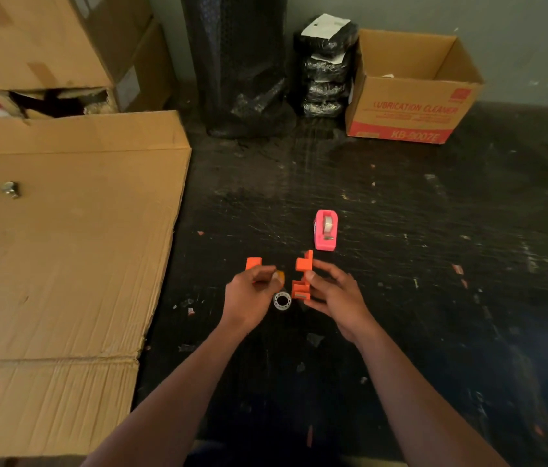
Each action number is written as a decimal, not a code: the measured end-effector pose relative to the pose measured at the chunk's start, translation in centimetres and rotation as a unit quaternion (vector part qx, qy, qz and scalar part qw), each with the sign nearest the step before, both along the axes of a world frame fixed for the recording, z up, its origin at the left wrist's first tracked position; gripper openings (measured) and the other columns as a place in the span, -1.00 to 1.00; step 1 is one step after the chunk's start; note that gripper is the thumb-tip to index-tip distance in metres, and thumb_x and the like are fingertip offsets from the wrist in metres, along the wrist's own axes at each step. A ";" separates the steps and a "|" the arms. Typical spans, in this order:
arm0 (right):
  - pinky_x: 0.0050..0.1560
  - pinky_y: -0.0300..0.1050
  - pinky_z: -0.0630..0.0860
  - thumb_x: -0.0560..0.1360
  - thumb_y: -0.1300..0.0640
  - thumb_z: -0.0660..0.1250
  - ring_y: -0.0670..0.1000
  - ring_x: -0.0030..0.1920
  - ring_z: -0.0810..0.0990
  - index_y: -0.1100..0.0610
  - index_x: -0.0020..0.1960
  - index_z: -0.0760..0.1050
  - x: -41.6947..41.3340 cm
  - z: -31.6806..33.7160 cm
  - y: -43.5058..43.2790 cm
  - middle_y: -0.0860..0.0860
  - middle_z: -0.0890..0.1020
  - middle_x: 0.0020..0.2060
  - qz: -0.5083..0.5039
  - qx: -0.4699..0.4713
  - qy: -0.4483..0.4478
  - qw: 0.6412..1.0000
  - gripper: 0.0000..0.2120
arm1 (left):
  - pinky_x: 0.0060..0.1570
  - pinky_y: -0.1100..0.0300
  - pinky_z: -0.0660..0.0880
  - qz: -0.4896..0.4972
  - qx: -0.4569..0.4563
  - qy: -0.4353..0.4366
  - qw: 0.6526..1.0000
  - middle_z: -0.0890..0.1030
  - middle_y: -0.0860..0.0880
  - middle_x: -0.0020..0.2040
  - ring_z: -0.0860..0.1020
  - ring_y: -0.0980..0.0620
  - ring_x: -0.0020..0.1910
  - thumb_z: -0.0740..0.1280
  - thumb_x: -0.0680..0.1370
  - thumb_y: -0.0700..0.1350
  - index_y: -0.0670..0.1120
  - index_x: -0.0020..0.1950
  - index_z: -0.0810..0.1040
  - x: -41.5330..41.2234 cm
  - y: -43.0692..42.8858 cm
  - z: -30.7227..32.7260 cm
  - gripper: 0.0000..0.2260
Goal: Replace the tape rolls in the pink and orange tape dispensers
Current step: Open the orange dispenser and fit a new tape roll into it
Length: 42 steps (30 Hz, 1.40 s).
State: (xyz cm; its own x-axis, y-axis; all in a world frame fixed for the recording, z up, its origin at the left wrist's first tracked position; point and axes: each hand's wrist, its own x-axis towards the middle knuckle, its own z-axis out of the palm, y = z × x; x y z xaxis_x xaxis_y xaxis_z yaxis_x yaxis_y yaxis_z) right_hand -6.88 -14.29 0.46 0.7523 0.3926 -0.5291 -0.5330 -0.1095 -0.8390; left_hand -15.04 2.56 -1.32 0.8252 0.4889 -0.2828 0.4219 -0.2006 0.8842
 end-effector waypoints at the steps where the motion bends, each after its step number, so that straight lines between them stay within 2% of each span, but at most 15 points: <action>1: 0.12 0.04 0.68 0.62 0.12 0.40 0.01 0.08 0.77 -0.04 0.35 0.56 0.0 -0.1 -0.1 0.01 0.76 0.11 -0.005 -0.006 0.001 1.000 -0.68 | 0.13 0.27 0.56 -0.024 0.054 0.020 0.998 0.71 0.10 0.09 0.65 0.21 0.04 0.49 0.57 -0.05 0.01 0.28 0.66 -1.0 -0.3 -0.7 -0.72; 3: 0.09 0.02 0.68 0.62 0.12 0.40 -0.01 0.05 0.78 -0.06 0.33 0.57 0.1 -0.1 -0.2 0.01 0.78 0.08 -0.013 -0.015 0.004 1.000 -0.70 | 0.14 0.24 0.57 -0.087 0.150 0.059 0.983 0.70 0.09 0.09 0.63 0.21 0.03 0.48 0.56 -0.08 0.06 0.22 0.67 -2.8 -1.0 -2.3 -0.77; 5: 0.03 -0.03 0.68 0.62 0.12 0.39 -0.03 0.04 0.78 -0.07 0.33 0.56 0.2 0.0 -0.4 0.03 0.77 0.09 -0.015 -0.016 0.009 1.000 -0.70 | 0.10 0.24 0.56 -0.120 0.207 0.087 0.967 0.66 0.07 0.12 0.61 0.18 0.03 0.46 0.57 -0.09 0.06 0.17 0.66 -4.1 -1.7 -3.4 -0.81; 9: 0.04 -0.03 0.68 0.61 0.13 0.39 -0.05 0.03 0.78 -0.06 0.34 0.55 0.3 0.0 -1.0 0.02 0.76 0.11 -0.017 -0.025 0.013 0.999 -0.68 | 0.17 0.17 0.56 -0.129 0.256 0.116 0.951 0.61 -0.01 0.26 0.61 0.02 0.21 0.44 0.58 -0.07 0.00 0.29 0.62 -4.7 -2.4 -4.6 -0.73; 13: 0.05 -0.02 0.68 0.61 0.12 0.40 -0.07 0.02 0.78 -0.06 0.34 0.55 0.4 -0.1 -1.4 0.02 0.75 0.11 -0.017 -0.032 0.008 0.999 -0.69 | 0.29 0.05 0.54 -0.112 0.304 0.109 0.940 0.58 -0.01 0.35 0.53 -0.04 0.35 0.44 0.57 0.10 0.01 0.37 0.54 -3.4 -3.2 -3.7 -0.59; 16: 0.06 -0.01 0.68 0.62 0.13 0.40 -0.07 0.01 0.78 -0.05 0.33 0.57 0.6 -0.2 -1.4 0.01 0.75 0.13 -0.021 -0.033 0.007 0.999 -0.70 | 0.20 0.04 0.58 -0.113 0.303 0.118 0.939 0.60 -0.02 0.31 0.57 -0.04 0.30 0.43 0.57 0.13 0.02 0.38 0.50 -1.3 -3.6 -2.6 -0.57; 20: 0.04 -0.04 0.66 0.63 0.12 0.38 -0.08 -0.01 0.78 -0.07 0.31 0.57 0.8 0.2 -1.4 -0.01 0.76 0.11 -0.023 -0.037 -0.002 0.999 -0.72 | 0.10 0.03 0.61 -0.128 0.319 0.205 0.917 0.61 -0.07 0.27 0.63 -0.07 0.21 0.41 0.57 0.19 -0.04 0.37 0.50 1.0 -3.6 -2.1 -0.53; 24: -0.04 -0.10 0.66 0.63 0.14 0.37 -0.09 -0.02 0.78 -0.08 0.30 0.57 1.2 0.6 -1.6 -0.02 0.76 0.08 -0.029 -0.041 -0.001 0.999 -0.73 | -0.09 0.13 0.53 -0.146 0.321 0.246 0.903 0.65 -0.06 0.13 0.66 -0.02 0.06 0.35 0.64 0.10 -0.06 0.25 0.57 1.7 -3.9 -2.0 -0.70; 26: -0.05 -0.11 0.66 0.63 0.14 0.37 -0.09 0.00 0.78 -0.10 0.29 0.57 1.4 0.8 -1.7 -0.03 0.76 0.09 -0.032 -0.045 -0.004 0.998 -0.73 | -0.14 0.16 0.52 -0.133 0.296 0.223 0.919 0.67 -0.04 0.07 0.66 0.02 -0.02 0.35 0.64 0.05 -0.05 0.18 0.60 1.7 -3.7 -2.0 -0.78; 28: -0.02 -0.09 0.66 0.64 0.14 0.36 -0.08 0.01 0.78 -0.10 0.29 0.57 1.6 1.0 -1.8 -0.04 0.76 0.10 -0.034 -0.044 -0.007 0.998 -0.73 | -0.08 0.16 0.59 -0.122 0.265 0.164 0.942 0.67 0.01 0.07 0.65 0.05 -0.03 0.37 0.62 0.04 -0.01 0.17 0.61 1.6 -3.4 -2.0 -0.81; 31: -0.01 -0.09 0.65 0.64 0.14 0.36 -0.09 0.03 0.77 -0.08 0.32 0.57 1.7 1.5 -1.9 -0.02 0.77 0.10 -0.039 -0.034 -0.017 0.998 -0.72 | 0.03 0.11 0.62 -0.111 0.232 0.083 0.963 0.65 0.08 0.12 0.66 0.08 0.07 0.38 0.61 0.05 0.09 0.35 0.54 1.6 -2.7 -1.0 -0.69; 34: 0.04 -0.06 0.65 0.64 0.14 0.35 -0.08 0.05 0.77 -0.08 0.33 0.56 2.0 2.0 -1.9 -0.01 0.76 0.10 -0.040 -0.027 -0.026 0.999 -0.71 | 0.10 0.16 0.63 -0.104 0.158 0.020 0.982 0.70 0.09 0.04 0.67 0.17 0.03 0.39 0.63 -0.04 0.10 0.47 0.46 2.0 -1.6 0.4 -0.60; 36: 0.07 -0.03 0.65 0.64 0.14 0.35 -0.07 0.06 0.77 -0.07 0.35 0.55 2.2 2.4 -1.8 0.00 0.76 0.11 -0.039 -0.019 -0.028 0.999 -0.70 | 0.08 0.18 0.64 -0.090 0.124 -0.018 0.988 0.71 0.07 0.06 0.67 0.18 0.03 0.41 0.63 -0.10 0.08 0.49 0.45 2.3 -1.0 1.6 -0.57; 39: 0.11 0.00 0.65 0.64 0.14 0.36 -0.04 0.09 0.76 -0.07 0.36 0.54 2.3 2.9 -1.7 0.02 0.75 0.14 -0.039 -0.009 -0.030 0.999 -0.68 | 0.04 0.12 0.70 -0.052 -0.003 -0.056 0.997 0.72 0.03 0.09 0.70 0.11 0.08 0.42 0.62 -0.19 0.11 0.46 0.48 2.9 -0.4 2.9 -0.56; 42: 0.12 0.01 0.65 0.64 0.14 0.36 -0.03 0.09 0.77 -0.06 0.37 0.53 2.2 3.4 -1.5 0.03 0.75 0.13 -0.041 -0.002 -0.041 0.998 -0.68 | 0.03 0.04 0.71 -0.024 -0.136 -0.081 0.987 0.74 -0.03 0.08 0.72 0.02 0.12 0.42 0.60 -0.25 0.12 0.41 0.51 3.4 0.0 4.0 -0.56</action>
